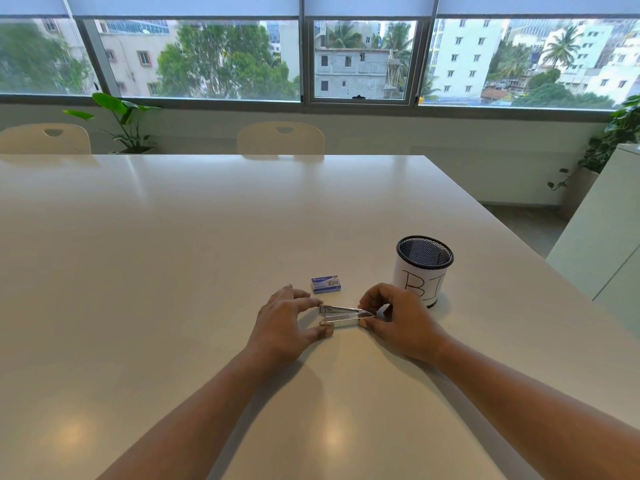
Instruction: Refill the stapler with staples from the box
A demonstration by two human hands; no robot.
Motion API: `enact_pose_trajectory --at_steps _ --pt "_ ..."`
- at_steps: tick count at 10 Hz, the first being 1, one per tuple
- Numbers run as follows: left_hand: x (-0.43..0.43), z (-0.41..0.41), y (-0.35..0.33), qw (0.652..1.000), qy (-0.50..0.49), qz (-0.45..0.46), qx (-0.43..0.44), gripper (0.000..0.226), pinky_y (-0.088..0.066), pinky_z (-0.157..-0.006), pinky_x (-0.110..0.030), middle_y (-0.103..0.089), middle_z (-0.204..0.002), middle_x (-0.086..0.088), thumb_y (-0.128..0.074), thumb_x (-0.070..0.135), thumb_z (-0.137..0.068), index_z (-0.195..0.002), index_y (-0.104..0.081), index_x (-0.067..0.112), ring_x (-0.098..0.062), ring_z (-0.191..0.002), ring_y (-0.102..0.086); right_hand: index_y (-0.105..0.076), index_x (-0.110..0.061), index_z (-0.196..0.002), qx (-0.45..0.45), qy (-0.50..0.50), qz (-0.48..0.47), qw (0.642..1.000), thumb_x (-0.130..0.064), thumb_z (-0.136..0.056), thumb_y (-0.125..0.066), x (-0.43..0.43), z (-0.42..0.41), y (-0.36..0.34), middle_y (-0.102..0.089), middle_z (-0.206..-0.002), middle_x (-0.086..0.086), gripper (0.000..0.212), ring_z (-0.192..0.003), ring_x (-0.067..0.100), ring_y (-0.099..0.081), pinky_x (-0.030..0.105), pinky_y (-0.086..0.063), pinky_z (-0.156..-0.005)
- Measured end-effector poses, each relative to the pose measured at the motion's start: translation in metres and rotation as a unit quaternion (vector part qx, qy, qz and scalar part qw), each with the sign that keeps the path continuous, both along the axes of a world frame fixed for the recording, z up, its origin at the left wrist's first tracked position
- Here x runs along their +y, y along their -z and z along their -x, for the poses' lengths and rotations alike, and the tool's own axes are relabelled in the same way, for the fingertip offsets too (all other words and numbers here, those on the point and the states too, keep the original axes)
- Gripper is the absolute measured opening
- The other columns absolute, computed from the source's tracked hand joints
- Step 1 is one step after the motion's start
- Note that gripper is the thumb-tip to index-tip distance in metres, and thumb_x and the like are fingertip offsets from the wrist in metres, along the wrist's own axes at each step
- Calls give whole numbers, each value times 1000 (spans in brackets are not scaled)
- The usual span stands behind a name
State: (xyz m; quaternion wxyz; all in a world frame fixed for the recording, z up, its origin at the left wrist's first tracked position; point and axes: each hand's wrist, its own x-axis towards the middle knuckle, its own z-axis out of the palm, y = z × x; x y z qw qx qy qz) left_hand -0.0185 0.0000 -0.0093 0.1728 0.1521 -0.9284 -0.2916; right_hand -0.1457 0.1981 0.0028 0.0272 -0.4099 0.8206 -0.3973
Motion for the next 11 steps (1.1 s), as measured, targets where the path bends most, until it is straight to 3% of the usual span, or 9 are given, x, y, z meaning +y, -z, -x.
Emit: enact_pose_trajectory --at_steps 3,5,6,7,8,9,11 --pt "0 -1 -4 1000 6 11 -16 62 -32 -108 -39 -58 -131 6 -76 58 -70 -124 -64 31 -19 -138 -38 -67 -32 -88 -4 3 -6 1000 -20 -77 -81 1 -1 -1 -71 -82 -11 21 -73 -2 -62 10 -48 -67" --pt "-1 -3 -9 1000 3 -9 -25 75 -33 -113 -43 -57 -135 4 -73 65 -67 -128 -61 24 -17 -139 -36 -67 -35 -95 -8 22 -11 1000 -29 -76 -81 5 -2 -1 -68 -89 -14 25 -83 3 -63 16 -51 -70" --pt "-1 -1 -11 1000 -6 -19 -7 62 -34 -113 -42 -59 -134 1 -67 59 -78 -126 -62 20 -18 -137 -39 -65 -39 -94 -1 27 -4 1000 -32 -75 -81 8 -3 -1 -65 -88 -19 26 -87 -3 -60 12 -46 -70" --pt "-1 0 -11 1000 -27 -8 5 44 -36 -106 -36 -62 -130 0 -57 49 -91 -122 -65 18 -18 -134 -44 -62 -43 -93 16 39 -5 999 -32 -76 -81 11 -5 0 -63 -89 -20 28 -88 0 -59 18 -47 -74" --pt "-3 2 -9 999 -48 20 -5 40 -37 -104 -35 -61 -132 -1 -48 42 -97 -124 -62 17 -19 -135 -44 -63 -43 -92 18 46 -6 999 -36 -77 -80 15 -8 0 -63 -89 -19 24 -88 3 -59 24 -50 -75" --pt "-3 5 -5 997 -63 30 -24 41 -28 -114 -36 -48 -149 -2 -41 34 -101 -136 -53 17 -16 -146 -28 -67 -38 -94 13 42 -13 999 -36 -78 -77 20 -12 -1 -63 -91 -18 18 -89 3 -58 28 -52 -78" --pt "-7 13 2 989 -82 83 -96 49 -12 -121 -32 -15 -164 -2 -26 21 -103 -152 -25 14 -16 -151 -8 -63 -40 -90 31 84 34 995 -24 -78 -78 30 -20 -7 -66 -97 -14 25 -95 4 -58 17 -43 -77"
